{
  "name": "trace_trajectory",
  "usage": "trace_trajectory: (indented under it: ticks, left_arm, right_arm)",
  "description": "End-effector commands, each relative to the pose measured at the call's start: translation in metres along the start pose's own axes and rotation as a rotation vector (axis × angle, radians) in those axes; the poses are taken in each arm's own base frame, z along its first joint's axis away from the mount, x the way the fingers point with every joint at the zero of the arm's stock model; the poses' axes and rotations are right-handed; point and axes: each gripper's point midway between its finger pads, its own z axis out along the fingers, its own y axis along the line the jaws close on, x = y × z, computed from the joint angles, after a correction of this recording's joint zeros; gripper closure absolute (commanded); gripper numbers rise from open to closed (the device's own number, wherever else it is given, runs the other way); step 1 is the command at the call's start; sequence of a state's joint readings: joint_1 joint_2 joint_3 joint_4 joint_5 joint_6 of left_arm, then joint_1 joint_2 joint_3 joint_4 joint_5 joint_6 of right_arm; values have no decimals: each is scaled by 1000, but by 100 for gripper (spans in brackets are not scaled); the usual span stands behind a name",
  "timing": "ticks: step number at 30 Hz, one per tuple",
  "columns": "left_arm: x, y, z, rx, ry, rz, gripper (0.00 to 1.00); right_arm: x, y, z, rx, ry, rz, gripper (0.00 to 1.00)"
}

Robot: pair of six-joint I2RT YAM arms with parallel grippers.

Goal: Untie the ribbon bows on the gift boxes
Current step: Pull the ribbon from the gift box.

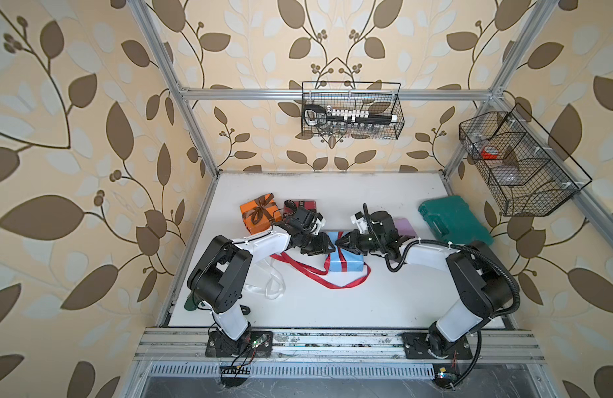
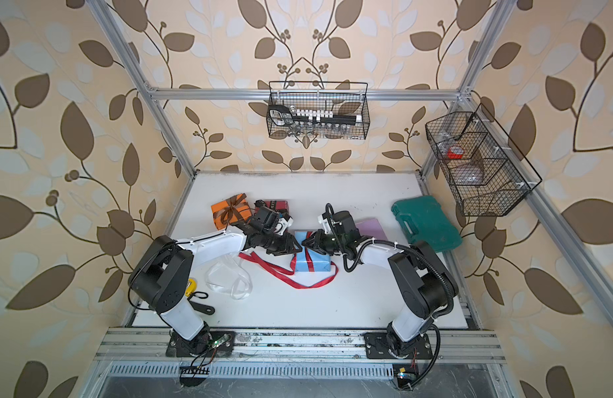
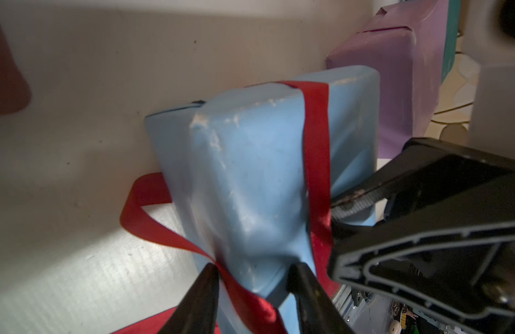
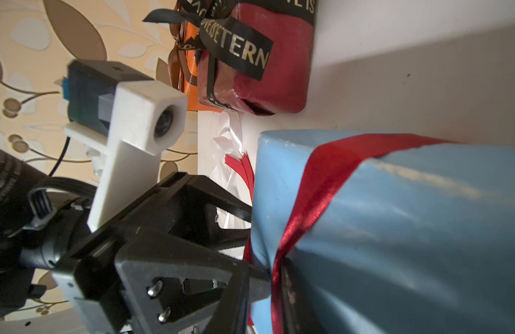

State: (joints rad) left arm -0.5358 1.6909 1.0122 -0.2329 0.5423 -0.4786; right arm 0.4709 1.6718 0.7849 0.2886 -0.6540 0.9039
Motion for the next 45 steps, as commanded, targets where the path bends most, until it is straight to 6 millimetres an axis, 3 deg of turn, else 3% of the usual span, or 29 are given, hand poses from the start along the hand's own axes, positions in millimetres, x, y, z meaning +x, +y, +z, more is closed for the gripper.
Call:
trace_trajectory:
  ticks: [1,5,11,15,22,28,45]
  left_arm:
    - [11,16,4,-54,28,-14,55]
    - [12,16,3,-57,23,-11,55]
    - [12,16,2,-58,23,-16,53]
    - [12,16,-1,-64,17,-14,50]
    - [6,6,-7,-50,1,-8,34]
    - [-1,-5,-17,-34,-21,5,29]
    - [-3,-14,-24,-19,-29,3,29]
  right_arm:
    - [23,-21,7,34,73,78,84]
    - [22,-22,8,23,71,91,100]
    - [18,-7,6,-73,79,98,100]
    - [9,22,-9,-169,59,63,100]
    - [-1,71,-32,-284,52,-16,100]
    - [-5,85,-44,-304,36,-40,100]
    - [-37,134,-95,-337,-51,-156,100]
